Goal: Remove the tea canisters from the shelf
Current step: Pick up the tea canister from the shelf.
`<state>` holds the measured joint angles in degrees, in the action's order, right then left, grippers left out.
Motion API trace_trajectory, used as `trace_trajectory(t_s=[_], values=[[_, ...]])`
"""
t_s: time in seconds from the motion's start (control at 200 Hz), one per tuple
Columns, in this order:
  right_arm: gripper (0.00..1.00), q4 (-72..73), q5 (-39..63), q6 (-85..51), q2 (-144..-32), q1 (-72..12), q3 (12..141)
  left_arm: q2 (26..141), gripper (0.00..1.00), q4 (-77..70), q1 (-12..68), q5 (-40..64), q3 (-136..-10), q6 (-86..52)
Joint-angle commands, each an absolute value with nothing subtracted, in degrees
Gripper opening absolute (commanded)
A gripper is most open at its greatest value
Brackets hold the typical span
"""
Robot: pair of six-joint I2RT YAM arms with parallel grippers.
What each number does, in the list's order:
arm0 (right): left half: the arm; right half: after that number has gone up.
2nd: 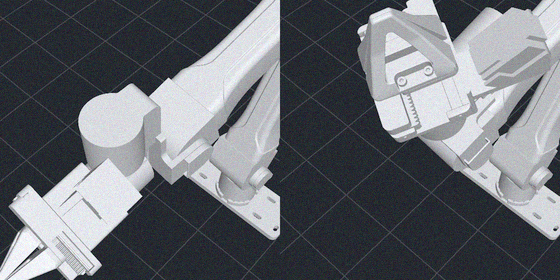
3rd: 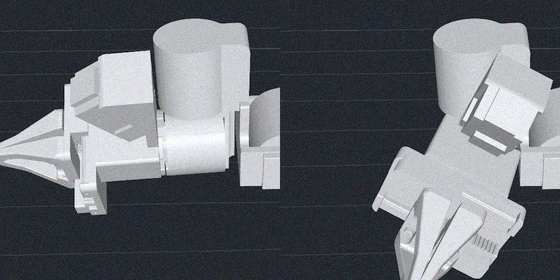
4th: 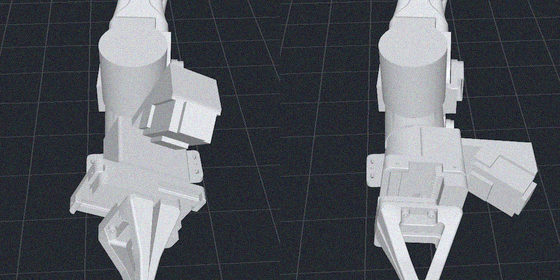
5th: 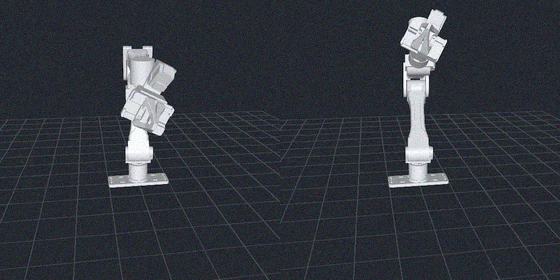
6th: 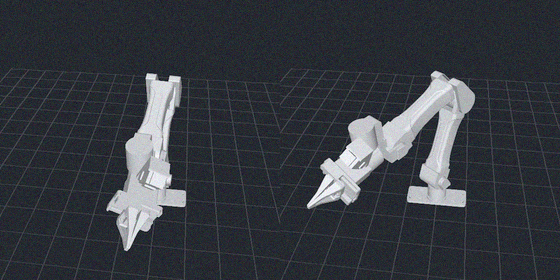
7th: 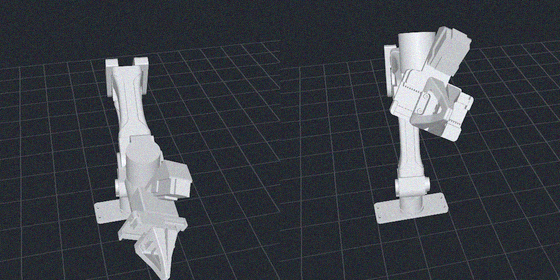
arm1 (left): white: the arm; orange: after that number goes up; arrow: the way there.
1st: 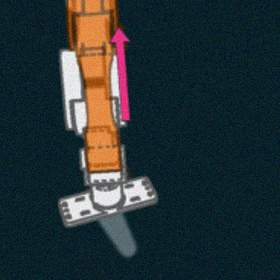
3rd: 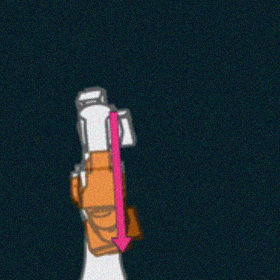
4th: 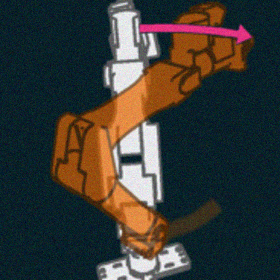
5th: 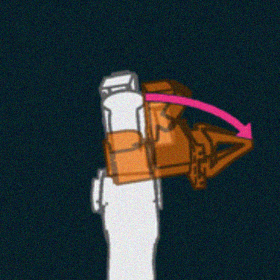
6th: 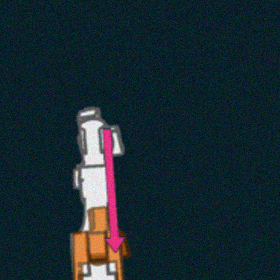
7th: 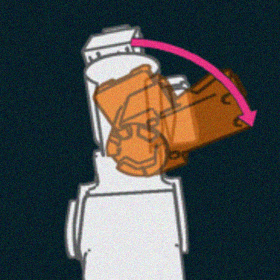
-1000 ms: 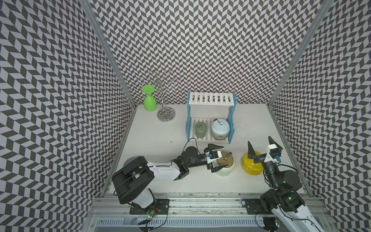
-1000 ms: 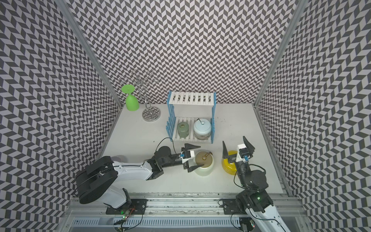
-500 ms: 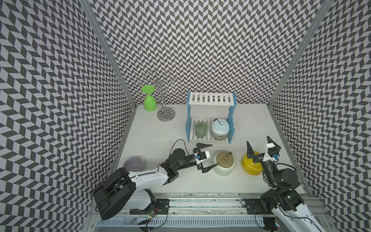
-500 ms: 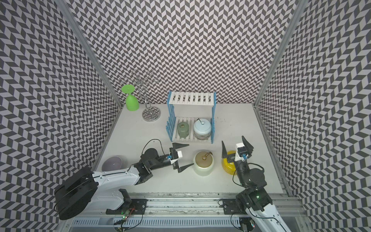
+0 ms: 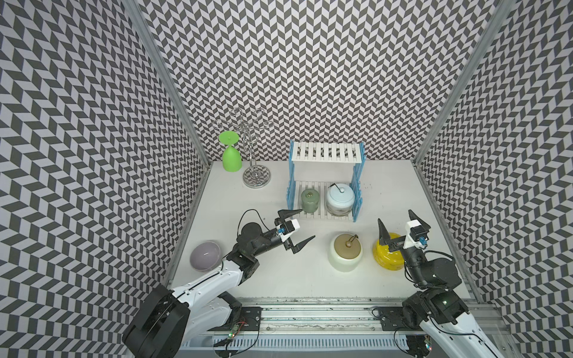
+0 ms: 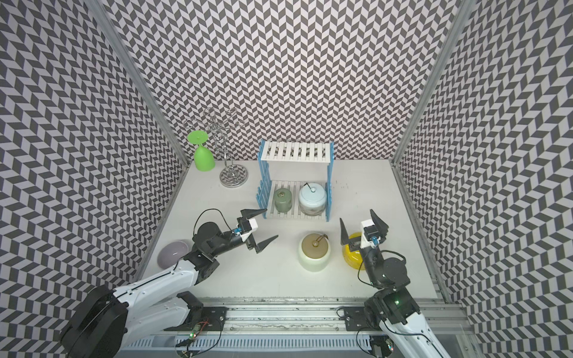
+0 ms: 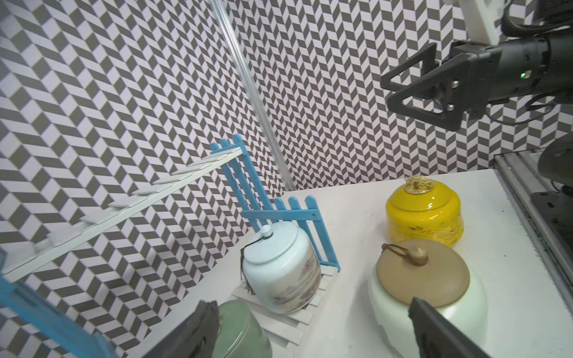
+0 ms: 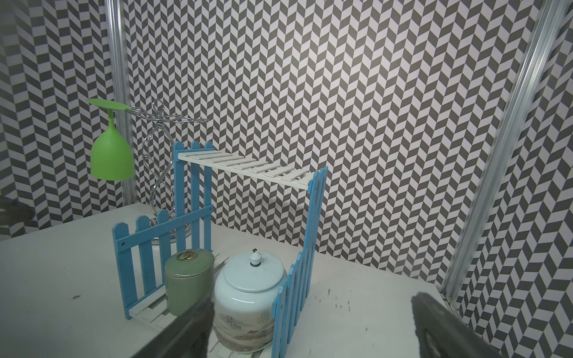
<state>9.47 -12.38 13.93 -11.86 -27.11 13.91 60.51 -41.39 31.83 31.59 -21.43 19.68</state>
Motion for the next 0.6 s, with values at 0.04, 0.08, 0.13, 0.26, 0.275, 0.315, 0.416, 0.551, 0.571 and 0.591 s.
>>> trace_trajectory(t_s=[0.04, 0.08, 0.13, 0.26, 0.275, 0.315, 0.416, 0.551, 0.571, 0.591], values=[[1.0, 10.48, -10.8, 13.29, -14.16, -26.8, 15.92, 57.38, 1.0, -37.65, 28.15, 33.97, -20.97, 19.18], [1.0, 9.83, -10.16, 13.03, -15.13, -26.74, 16.69, 56.52, 1.0, -37.31, 26.85, 34.1, -20.71, 18.77], [1.0, 9.14, -9.25, 12.52, -16.35, -26.88, 17.71, 55.38, 1.0, -36.96, 25.12, 34.02, -20.4, 18.1], [1.0, 7.78, -6.33, 10.85, -20.41, -26.88, 20.89, 52.36, 1.0, -35.33, 19.96, 33.31, -20.13, 15.73], [1.0, 7.66, -5.91, 10.65, -20.92, -26.89, 21.32, 52.01, 1.0, -35.07, 19.42, 33.17, -20.2, 15.39], [1.0, 7.36, -5.06, 10.02, -22.4, -26.81, 22.45, 51.09, 1.0, -34.24, 18.01, 32.73, -20.42, 14.89], [1.0, 7.19, -3.26, 8.13, -26.64, -26.81, 25.34, 48.79, 1.0, -32.0, 14.7, 31.48, -21.13, 13.5], [1.0, 7.3, -1.72, 4.66, -33.18, -26.84, 29.48, 45.86, 1.0, -28.52, 10.69, 29.61, -22.24, 11.57], [1.0, 7.35, -1.68, 4.04, -34.22, -26.86, 30.06, 45.54, 1.0, -27.86, 10.18, 28.85, -22.45, 11.1], [0.99, 7.38, -1.6, 3.47, -35.27, -26.9, 30.64, 45.22, 1.0, -27.16, 9.72, 28.06, -22.73, 10.57]])
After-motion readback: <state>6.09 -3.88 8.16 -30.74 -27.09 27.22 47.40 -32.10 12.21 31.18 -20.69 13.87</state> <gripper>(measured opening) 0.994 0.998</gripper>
